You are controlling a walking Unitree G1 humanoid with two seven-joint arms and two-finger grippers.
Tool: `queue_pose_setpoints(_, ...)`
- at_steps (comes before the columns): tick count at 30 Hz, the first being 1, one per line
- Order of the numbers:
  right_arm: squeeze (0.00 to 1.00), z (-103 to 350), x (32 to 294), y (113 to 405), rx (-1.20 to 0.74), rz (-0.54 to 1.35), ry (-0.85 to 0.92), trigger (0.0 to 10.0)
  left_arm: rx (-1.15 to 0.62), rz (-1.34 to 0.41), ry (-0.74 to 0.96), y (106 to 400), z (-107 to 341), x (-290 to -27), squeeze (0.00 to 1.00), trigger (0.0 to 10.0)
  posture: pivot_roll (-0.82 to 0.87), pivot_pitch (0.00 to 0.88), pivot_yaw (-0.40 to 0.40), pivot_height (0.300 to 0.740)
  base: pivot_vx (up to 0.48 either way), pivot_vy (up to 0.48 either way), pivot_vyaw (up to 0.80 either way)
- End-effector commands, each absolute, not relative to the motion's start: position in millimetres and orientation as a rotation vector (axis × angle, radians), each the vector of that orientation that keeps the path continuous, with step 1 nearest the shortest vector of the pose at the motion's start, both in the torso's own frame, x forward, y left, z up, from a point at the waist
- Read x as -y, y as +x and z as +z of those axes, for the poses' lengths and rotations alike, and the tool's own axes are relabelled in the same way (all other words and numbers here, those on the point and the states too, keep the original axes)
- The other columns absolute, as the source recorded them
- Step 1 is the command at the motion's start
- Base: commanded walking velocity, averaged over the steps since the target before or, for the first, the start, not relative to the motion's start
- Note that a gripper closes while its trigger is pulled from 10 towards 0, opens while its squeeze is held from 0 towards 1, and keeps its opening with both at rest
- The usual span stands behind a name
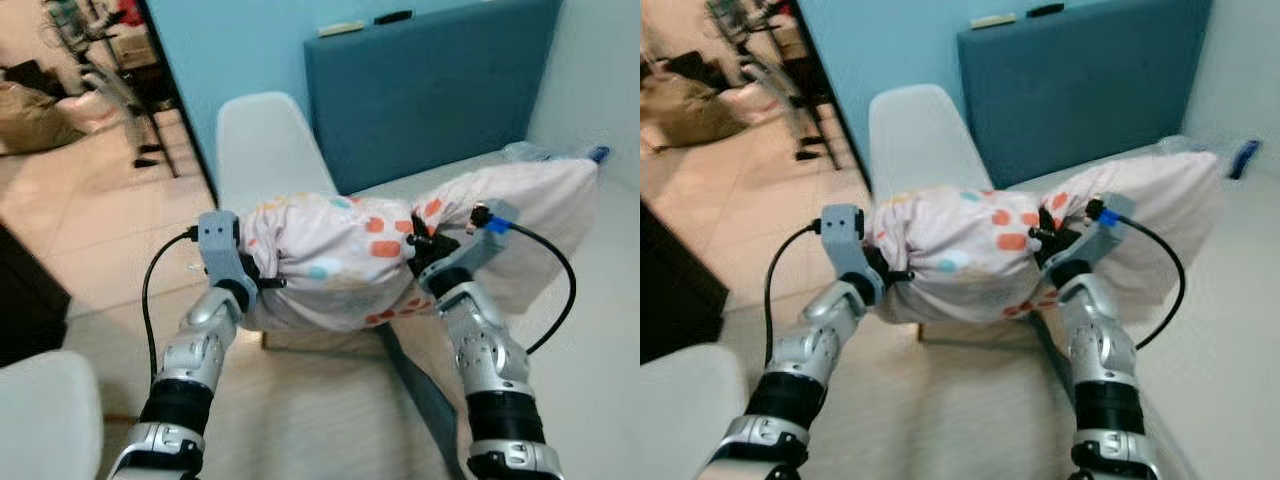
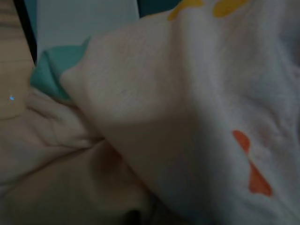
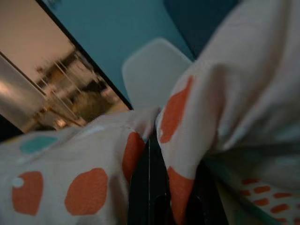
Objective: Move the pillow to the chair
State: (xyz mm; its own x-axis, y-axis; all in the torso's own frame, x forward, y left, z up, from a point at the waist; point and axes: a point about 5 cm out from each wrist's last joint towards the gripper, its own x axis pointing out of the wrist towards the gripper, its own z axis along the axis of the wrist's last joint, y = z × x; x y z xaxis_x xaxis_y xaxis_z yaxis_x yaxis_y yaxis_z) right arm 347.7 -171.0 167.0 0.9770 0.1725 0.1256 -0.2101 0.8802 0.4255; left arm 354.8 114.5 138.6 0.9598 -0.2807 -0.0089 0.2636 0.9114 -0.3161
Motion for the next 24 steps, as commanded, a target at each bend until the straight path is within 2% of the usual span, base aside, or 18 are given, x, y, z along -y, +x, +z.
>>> queue_pose_setpoints(1,0.00,172,154,350,0.084,0.260,0.430,10.0,-0.059,-0.306,-0.299,355,139,-107,0.00,10.0,-0.11,0.048,0.096,0.728,0.000,0.000,0.00)
queue_pose_setpoints(10,0.00,167,152,348,0.056,0.303,0.428,10.0,-0.052,-0.250,-0.309,353,133,-121,0.00,10.0,-0.11,0.032,0.067,0.728,0.000,0.000,0.00)
queue_pose_setpoints(13,0.00,167,149,347,0.053,0.346,0.378,10.0,-0.051,-0.223,-0.308,352,130,-127,0.00,10.0,-0.12,0.020,0.051,0.728,0.000,0.000,0.00)
queue_pose_setpoints(14,0.00,166,146,347,0.037,0.376,0.328,10.0,-0.048,-0.198,-0.311,352,127,-131,0.00,10.0,-0.13,0.003,0.013,0.728,0.000,0.000,0.00)
queue_pose_setpoints(16,0.00,165,145,347,0.030,0.386,0.310,10.0,-0.047,-0.187,-0.312,352,125,-133,0.00,10.0,-0.13,0.003,0.013,0.728,0.000,0.000,0.00)
queue_pose_setpoints(18,0.00,164,145,347,0.013,0.408,0.283,10.0,-0.040,-0.159,-0.323,351,123,-135,0.00,10.0,-0.12,0.000,-0.051,0.728,0.000,0.000,0.00)
queue_pose_setpoints(19,0.00,164,145,348,0.008,0.415,0.277,10.0,-0.036,-0.149,-0.327,351,123,-135,0.00,10.0,-0.12,0.000,-0.051,0.728,0.000,0.000,0.00)
queue_pose_setpoints(21,0.00,162,146,349,-0.014,0.431,0.258,10.0,-0.017,-0.125,-0.341,349,123,-135,0.00,10.0,-0.10,0.000,-0.102,0.728,0.000,0.000,0.00)
queue_pose_setpoints(24,0.00,162,146,350,-0.020,0.442,0.251,10.0,-0.010,-0.112,-0.346,348,123,-135,0.00,10.0,-0.10,0.000,-0.108,0.728,0.000,0.000,0.00)
